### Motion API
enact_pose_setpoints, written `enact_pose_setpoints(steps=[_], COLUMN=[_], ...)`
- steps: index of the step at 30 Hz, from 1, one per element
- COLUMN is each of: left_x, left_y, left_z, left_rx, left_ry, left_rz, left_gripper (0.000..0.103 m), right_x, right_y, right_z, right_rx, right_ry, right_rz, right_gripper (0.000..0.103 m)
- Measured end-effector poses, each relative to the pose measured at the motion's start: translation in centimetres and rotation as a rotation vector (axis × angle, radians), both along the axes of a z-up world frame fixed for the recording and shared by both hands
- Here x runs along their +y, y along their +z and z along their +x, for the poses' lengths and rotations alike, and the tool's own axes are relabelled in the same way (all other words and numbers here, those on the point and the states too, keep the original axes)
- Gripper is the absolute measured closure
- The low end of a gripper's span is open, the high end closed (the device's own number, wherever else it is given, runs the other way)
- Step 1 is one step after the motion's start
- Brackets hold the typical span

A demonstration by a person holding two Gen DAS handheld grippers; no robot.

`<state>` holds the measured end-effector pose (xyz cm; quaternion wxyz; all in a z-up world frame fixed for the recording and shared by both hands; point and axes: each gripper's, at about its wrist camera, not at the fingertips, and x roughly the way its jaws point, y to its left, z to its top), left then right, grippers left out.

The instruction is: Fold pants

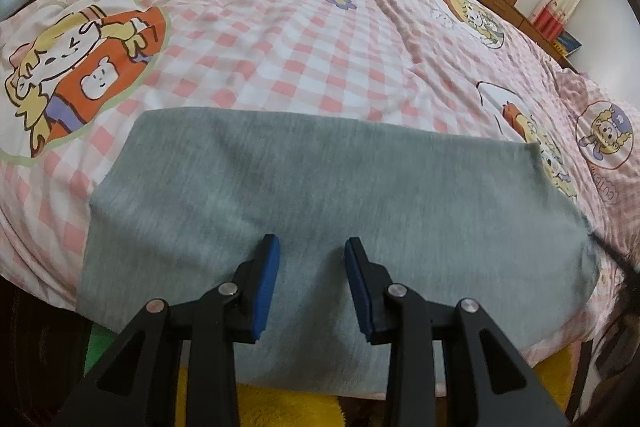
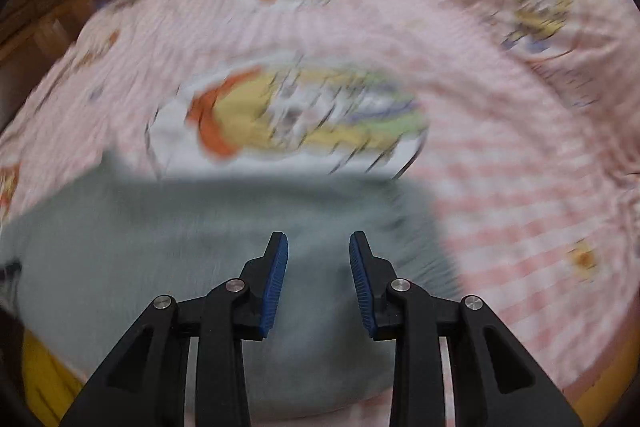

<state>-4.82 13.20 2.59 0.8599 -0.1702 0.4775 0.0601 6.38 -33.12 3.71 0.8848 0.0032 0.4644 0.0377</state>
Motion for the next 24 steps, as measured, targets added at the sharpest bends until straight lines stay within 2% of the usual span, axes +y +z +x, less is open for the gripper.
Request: enact_pose_setpoints(steps=[2,4,7,9,14,16,18,19,21,23,24], left_x=[0.5,1.3,3.0,4.7,8.6,9.3,9.4,9.3,9.2,9.6,9.7], left_y=[0.6,1.4,1.9,2.1,1.4,1.1,0.9,0.8,0.3,-0.4,-0.6], left_z=[-0.6,-1.6,-2.9,-4.0,-5.6,-5.7,-5.6,-5.7,-5.7,-5.9,-6.1], left_rx=[-0.016,-0.033,-0.040,-0.047,-0.052,-0.056,-0.056,-0.056,-0.052,-0.046,-0.044], left_ry=[0.011,0.020,0.042,0.076,0.163,0.164,0.153,0.148,0.149,0.169,0.179], left_rz=[0.024,0.066,0.101,0.102,0.040,0.007,0.009,0.013,0.019,-0.002,-0.015], left_gripper=[0.068,0.068,0.068,0.062,0.061,0.061,0.061,0.061,0.060,0.060,0.060], right_x=[0.4,0.0,-0.1,0.2,0.8,1.3,2.3,2.9,4.4,6.0,7.1], right_y=[-3.3,-4.2,-3.9,-3.9,-2.8,-1.6,-0.1,0.7,1.9,2.5,2.6], right_z=[0.9,1.0,1.4,1.5,1.2,0.6,-0.6,-1.3,-2.6,-3.8,-4.4], right_rx=[0.086,0.041,0.065,0.070,0.115,0.124,0.104,0.090,0.066,0.041,0.033], right_ry=[0.005,-0.012,-0.070,-0.083,-0.106,-0.114,-0.079,-0.051,-0.006,0.037,0.066], right_rz=[-0.050,-0.027,-0.012,-0.032,-0.059,-0.059,-0.017,0.013,0.051,0.078,0.088], right_gripper=[0.070,0.070,0.068,0.067,0.066,0.066,0.065,0.063,0.046,0.035,0.035])
